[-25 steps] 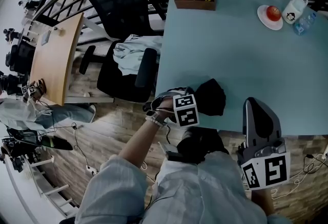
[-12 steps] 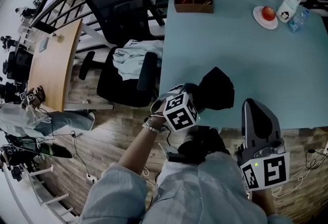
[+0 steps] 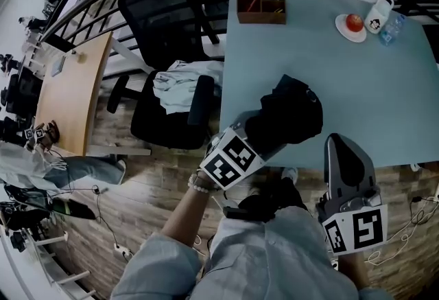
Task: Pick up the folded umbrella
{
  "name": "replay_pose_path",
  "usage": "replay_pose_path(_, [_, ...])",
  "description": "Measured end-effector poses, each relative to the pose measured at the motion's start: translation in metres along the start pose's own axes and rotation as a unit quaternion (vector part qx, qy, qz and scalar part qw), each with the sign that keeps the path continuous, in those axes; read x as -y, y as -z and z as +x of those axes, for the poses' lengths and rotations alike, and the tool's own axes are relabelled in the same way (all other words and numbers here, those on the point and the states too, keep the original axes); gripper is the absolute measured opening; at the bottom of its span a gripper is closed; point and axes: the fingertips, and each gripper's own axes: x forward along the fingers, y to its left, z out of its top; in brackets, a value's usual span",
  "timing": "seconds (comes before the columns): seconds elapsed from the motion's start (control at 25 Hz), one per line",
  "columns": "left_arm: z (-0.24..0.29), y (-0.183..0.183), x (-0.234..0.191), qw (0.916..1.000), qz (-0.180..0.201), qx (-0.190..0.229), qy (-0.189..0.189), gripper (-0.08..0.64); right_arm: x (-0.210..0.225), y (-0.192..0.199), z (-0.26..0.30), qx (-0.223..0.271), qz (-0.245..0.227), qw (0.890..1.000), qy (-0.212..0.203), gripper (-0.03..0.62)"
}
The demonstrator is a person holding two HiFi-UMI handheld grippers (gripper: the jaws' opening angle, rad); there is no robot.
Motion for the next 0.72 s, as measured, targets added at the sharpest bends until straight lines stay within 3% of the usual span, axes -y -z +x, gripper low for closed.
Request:
replay_pose_path(0.36, [-0.068, -0.038, 0.013, 0.9917, -0.033, 0.124, -0.015, 0.275, -0.033, -0.012, -0.020, 0.021, -0.019, 0.999, 0.017, 0.000])
replay_pose_path(0.72, [-0.129, -0.051, 0.039, 0.9801, -0.029, 0.196, -0.011, 0.275, -0.071, -0.017, -0.042, 0.037, -0.029, 0.998, 0.038, 0.000])
